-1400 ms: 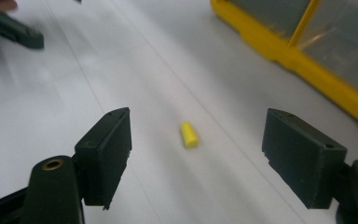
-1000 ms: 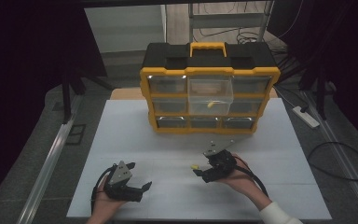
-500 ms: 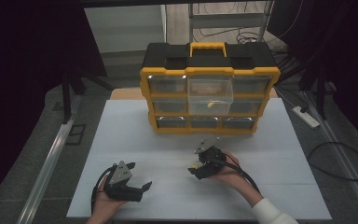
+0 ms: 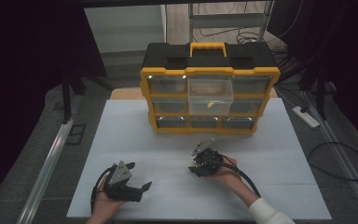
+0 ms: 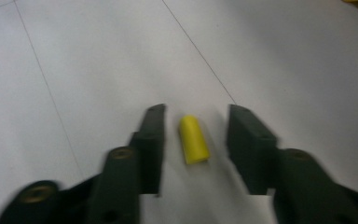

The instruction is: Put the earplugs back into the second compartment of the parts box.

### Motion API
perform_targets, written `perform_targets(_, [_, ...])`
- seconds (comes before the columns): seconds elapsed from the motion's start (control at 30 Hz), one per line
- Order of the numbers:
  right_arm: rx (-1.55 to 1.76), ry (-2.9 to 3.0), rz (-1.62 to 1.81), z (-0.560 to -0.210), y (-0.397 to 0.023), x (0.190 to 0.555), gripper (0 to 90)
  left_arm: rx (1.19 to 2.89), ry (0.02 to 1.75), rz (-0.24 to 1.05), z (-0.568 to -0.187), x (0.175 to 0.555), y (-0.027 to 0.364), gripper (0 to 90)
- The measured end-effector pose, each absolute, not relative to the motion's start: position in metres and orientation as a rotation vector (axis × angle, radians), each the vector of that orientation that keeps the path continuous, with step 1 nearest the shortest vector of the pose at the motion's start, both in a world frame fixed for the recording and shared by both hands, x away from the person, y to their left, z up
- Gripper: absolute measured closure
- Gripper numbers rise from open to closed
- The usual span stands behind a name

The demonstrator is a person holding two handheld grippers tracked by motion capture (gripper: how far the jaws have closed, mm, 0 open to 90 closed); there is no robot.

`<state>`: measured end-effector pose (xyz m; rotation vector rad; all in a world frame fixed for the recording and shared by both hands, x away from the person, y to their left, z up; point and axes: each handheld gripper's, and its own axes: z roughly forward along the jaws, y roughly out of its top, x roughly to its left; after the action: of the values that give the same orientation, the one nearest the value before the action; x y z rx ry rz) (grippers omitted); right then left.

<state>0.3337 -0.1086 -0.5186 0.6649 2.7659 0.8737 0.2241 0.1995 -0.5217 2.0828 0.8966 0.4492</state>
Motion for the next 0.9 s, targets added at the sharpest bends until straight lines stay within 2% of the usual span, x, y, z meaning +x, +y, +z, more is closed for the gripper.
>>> perform_targets(0.03, [0.665, 2.766, 0.874, -0.519, -0.109, 0.334, 63.6, 2.083, 0.897, 0.449, -0.522, 0.224, 0.199, 7.6])
perform_targets(0.1, [0.682, 2.776, 0.876, -0.517, -0.111, 0.334, 78.5, 2.084, 0.895, 0.451, -0.522, 0.224, 0.199, 7.6])
perform_targets(0.33, [0.670, 2.743, 0.954, -0.510, -0.116, 0.330, 79.7, 2.078, 0.896, 0.454, -0.521, 0.224, 0.200, 7.6])
perform_targets(0.57, [0.671, 2.590, 1.170, -0.479, -0.134, 0.316, 80.0, 2.076, 0.896, 0.454, -0.521, 0.224, 0.200, 7.6])
perform_targets(0.9, [0.699, 2.471, 1.358, -0.454, -0.154, 0.308, 80.1, 2.081, 0.895, 0.454, -0.521, 0.224, 0.200, 7.6])
